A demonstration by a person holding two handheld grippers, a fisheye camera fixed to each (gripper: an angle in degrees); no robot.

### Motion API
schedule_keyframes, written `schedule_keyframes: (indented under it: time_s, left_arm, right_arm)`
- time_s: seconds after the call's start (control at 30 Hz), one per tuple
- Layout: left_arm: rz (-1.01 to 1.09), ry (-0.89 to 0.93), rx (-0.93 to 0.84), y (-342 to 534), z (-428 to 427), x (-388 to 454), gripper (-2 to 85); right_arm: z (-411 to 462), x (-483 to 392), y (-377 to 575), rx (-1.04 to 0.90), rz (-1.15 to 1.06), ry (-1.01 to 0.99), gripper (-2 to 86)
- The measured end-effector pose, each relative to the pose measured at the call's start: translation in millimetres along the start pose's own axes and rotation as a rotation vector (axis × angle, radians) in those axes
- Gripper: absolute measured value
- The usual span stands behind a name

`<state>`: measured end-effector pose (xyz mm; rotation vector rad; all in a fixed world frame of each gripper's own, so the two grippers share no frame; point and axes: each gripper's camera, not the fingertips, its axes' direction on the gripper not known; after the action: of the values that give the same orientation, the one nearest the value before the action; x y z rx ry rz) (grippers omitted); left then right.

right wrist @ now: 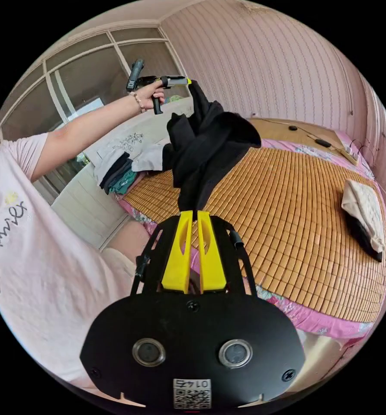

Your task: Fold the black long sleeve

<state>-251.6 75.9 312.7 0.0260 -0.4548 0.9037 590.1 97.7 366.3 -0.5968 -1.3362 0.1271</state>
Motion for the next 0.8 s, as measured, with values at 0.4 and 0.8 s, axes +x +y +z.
schedule_keyframes:
  time_s: [0.4,0.8]
  left_arm:
    - [-0.172,0.101,-0.545,277,28,-48,4.4]
    - [-0.016,0.212,-0.708,313,64,15,8.1]
  right_arm:
    - [122,59,7,-0.443,0.111,0.109,13.0]
    - [236,182,-86,-0.65,0.355,0.26,1.5]
